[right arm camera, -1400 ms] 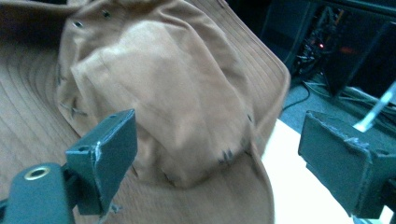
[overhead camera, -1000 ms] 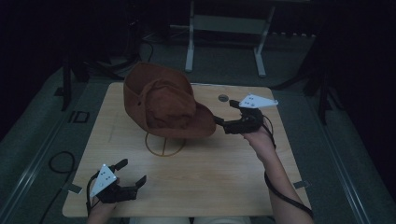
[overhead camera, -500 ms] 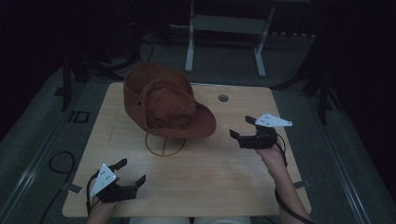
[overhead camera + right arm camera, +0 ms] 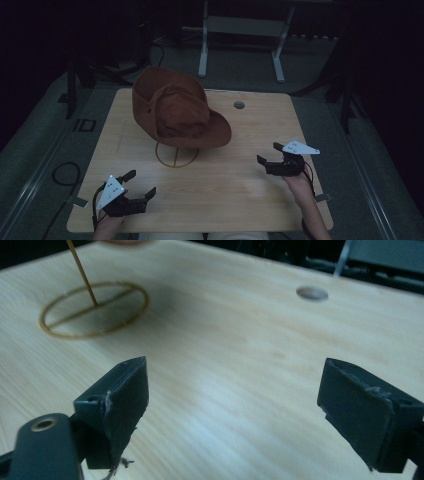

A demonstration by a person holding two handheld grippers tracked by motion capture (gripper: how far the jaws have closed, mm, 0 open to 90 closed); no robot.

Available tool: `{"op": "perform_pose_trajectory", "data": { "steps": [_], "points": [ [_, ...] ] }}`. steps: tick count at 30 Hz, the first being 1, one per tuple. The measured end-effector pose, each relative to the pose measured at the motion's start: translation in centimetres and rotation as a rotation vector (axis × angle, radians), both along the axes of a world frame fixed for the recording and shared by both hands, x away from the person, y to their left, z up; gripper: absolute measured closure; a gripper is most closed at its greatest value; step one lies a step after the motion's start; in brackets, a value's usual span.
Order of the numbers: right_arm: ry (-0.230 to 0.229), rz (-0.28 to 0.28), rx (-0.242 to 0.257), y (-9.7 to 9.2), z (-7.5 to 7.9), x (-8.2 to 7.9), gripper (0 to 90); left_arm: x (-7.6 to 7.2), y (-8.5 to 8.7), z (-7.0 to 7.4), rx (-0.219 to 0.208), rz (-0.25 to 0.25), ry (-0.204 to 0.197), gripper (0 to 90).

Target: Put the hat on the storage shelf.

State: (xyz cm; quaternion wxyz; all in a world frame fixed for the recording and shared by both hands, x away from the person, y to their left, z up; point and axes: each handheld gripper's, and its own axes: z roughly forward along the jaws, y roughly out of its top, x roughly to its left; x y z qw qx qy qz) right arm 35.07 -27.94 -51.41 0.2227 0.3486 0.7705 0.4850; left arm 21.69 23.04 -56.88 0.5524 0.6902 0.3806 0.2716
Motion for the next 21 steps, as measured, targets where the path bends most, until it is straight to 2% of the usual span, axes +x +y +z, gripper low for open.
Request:
{"op": "perform_pose_trajectory", "data": {
  "steps": [3, 8, 14, 18, 21],
  "points": [
    [0.02, -0.008, -0.016, -0.5, -1.0, -0.3, 12.9, 0.0, 0.0, 0.0, 0.004, 0.0, 0.0, 6.5],
    [0.023, -0.032, -0.038, -1.3, -2.4, -1.0, 12.9, 0.0, 0.0, 0.0, 0.003, 0.004, 0.001, 6.4],
    [0.044, -0.06, -0.064, -2.4, -3.6, -2.1, 12.8, 0.0, 0.0, -0.1, 0.012, 0.005, -0.009, 6.5],
    [0.044, -0.093, -0.061, -3.3, -4.1, -3.1, 12.7, 0.0, -0.1, -0.1, 0.019, 0.005, -0.011, 6.5],
    [0.035, -0.139, -0.081, -3.9, -4.4, -3.7, 12.7, 0.0, -0.1, -0.1, 0.018, 0.007, -0.014, 6.5]
  ]
}}
